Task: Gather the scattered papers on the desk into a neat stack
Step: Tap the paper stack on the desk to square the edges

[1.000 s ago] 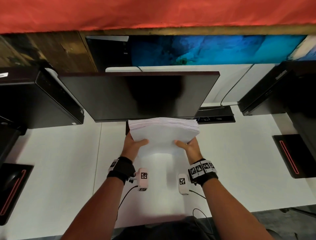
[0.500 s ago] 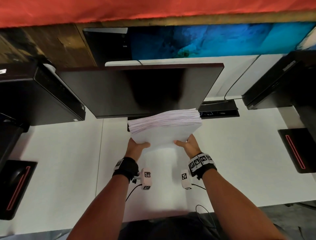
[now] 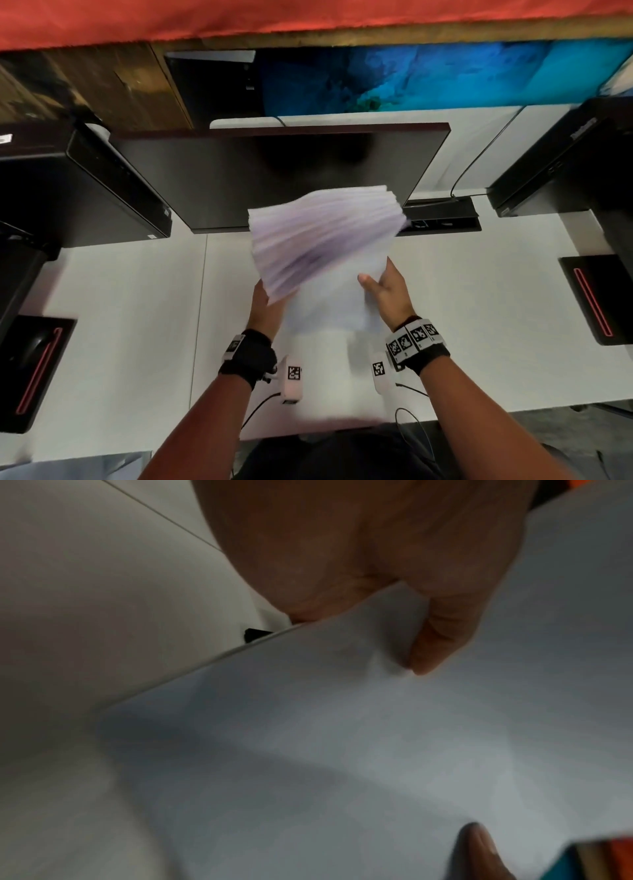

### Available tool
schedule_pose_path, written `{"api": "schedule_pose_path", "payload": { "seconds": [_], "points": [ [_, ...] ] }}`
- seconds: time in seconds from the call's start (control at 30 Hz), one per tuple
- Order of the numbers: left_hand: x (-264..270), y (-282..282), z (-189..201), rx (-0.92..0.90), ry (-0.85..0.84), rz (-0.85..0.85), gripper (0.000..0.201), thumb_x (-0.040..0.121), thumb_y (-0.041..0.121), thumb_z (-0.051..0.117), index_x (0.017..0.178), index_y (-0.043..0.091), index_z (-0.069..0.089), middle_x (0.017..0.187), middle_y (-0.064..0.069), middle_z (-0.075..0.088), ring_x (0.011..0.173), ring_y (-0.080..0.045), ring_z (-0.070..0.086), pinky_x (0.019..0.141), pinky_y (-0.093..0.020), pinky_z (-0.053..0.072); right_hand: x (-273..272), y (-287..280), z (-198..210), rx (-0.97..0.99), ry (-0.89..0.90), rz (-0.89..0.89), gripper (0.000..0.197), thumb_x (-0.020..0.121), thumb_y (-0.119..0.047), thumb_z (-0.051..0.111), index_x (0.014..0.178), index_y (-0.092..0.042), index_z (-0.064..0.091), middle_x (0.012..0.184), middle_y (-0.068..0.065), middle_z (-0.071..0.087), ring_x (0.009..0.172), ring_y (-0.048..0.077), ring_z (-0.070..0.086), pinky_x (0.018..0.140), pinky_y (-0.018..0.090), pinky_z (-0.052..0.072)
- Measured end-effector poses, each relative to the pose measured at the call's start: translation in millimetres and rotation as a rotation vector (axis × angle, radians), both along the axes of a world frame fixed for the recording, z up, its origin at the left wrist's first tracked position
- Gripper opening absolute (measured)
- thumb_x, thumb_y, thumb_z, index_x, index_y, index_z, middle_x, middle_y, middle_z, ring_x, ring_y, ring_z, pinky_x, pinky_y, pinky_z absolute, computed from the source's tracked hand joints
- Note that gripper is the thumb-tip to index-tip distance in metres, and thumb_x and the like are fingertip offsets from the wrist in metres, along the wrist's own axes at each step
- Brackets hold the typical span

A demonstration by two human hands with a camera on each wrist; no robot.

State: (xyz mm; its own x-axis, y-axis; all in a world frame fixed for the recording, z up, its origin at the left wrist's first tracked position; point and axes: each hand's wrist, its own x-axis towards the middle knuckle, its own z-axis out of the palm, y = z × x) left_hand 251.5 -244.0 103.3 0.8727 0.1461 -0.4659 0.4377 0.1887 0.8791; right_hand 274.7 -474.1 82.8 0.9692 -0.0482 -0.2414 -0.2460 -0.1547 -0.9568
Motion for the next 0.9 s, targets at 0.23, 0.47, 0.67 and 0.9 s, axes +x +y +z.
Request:
{"api": "schedule_pose_path", "payload": {
  "seconds": [0.23,0.47,0.67,0.9],
  "points": [
    [-35.7,-4.5,-56.1,0.081,0.006,-0.042,0.040,0.089,-0.004,0.062,0.125,0.013,0.064,0.112,-0.001,0.076,0.100,-0.015,0.071,0.085,-0.024,0.056,-43.7,-0.1,-33.9,-0.233,0.173,0.011,0.032,0.091,-0.016,0.065,0.119,-0.007,0.053,0.105,0.006,0.070,0.099,0.025,0.066,0.091,0.041,0.054],
    [-30.7,-27.6,-114.2,0.333,0.429,-0.107,0.041,0.070,0.012,0.077,0.107,0.002,0.060,0.107,-0.017,0.070,0.089,-0.029,0.065,0.073,-0.032,0.050,-54.6,2.4,-81.1,-0.461,0.540,-0.076,0.044,0.085,-0.018,0.064,0.125,-0.007,0.050,0.118,0.016,0.064,0.108,0.035,0.062,0.091,0.038,0.051],
    [-31.5,-34.7,-105.5,0.659,0.541,-0.156,0.055,0.084,0.027,0.070,0.129,0.001,0.051,0.133,-0.018,0.042,0.120,-0.041,0.046,0.096,-0.039,0.041,-60.2,-3.1,-85.5,-0.579,0.595,-0.173,0.053,0.088,-0.018,0.056,0.139,-0.008,0.047,0.138,0.016,0.039,0.123,0.042,0.047,0.104,0.043,0.041],
    [-33.3,-44.1,-108.2,0.623,0.587,-0.212,0.053,0.084,0.024,0.069,0.131,0.003,0.054,0.135,-0.019,0.040,0.121,-0.041,0.047,0.097,-0.037,0.043,-58.2,6.4,-86.6,-0.571,0.682,-0.123,0.053,0.092,-0.024,0.053,0.143,-0.011,0.045,0.144,0.014,0.035,0.129,0.039,0.041,0.107,0.041,0.036]
  ]
}}
